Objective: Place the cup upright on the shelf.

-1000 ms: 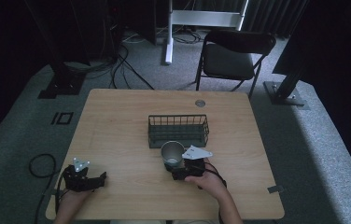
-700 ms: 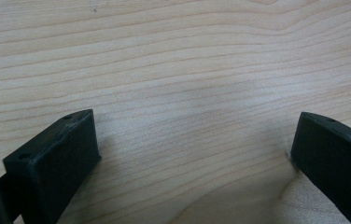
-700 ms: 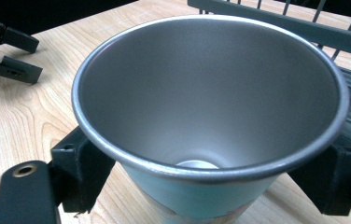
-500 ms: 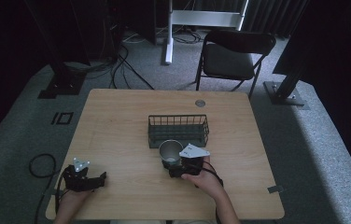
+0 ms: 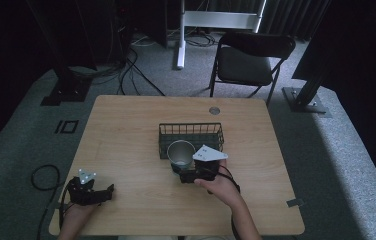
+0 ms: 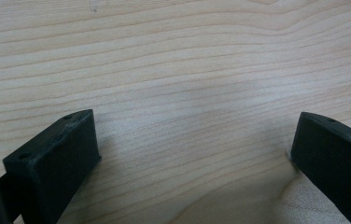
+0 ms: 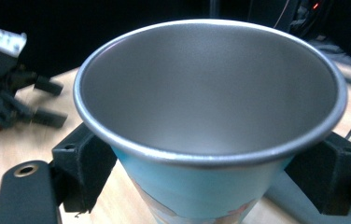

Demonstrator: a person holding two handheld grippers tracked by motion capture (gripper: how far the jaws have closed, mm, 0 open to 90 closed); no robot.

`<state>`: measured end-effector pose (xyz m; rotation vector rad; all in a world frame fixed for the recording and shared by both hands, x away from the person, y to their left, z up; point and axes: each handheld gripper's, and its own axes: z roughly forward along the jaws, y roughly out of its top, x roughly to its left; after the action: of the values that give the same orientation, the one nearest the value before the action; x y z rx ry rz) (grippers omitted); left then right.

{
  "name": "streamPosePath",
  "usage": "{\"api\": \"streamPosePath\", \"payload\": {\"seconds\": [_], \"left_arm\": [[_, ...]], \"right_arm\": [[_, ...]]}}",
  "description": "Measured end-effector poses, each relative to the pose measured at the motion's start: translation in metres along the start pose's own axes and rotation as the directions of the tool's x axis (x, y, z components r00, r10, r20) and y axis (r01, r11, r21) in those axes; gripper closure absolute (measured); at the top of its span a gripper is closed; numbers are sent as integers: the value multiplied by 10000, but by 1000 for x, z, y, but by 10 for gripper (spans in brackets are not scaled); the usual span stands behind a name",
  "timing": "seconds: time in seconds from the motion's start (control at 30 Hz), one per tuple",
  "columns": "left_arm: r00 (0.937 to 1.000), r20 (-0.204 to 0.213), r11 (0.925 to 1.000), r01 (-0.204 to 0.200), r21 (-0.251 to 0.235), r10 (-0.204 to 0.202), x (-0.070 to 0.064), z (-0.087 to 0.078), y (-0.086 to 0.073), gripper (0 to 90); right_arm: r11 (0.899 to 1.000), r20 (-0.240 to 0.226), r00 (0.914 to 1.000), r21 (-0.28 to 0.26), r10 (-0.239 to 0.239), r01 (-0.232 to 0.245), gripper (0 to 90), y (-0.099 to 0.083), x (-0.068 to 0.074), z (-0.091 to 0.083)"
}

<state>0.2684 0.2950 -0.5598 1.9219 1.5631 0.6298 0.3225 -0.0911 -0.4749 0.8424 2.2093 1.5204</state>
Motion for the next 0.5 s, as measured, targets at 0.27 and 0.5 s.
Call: {"api": "streamPosePath", "payload": {"seconds": [0.27, 0.5], "left_arm": [[10000, 4, 10000, -28, 24, 28, 0, 0, 0, 14], [10000, -3, 10000, -25, 10, 25, 0, 0, 0, 14]], "right_arm": [[9992, 417, 9991, -397, -18, 35, 152, 31, -6, -4], [9979, 1063, 9943, -641, 114, -46, 152, 49, -15, -1]]}}
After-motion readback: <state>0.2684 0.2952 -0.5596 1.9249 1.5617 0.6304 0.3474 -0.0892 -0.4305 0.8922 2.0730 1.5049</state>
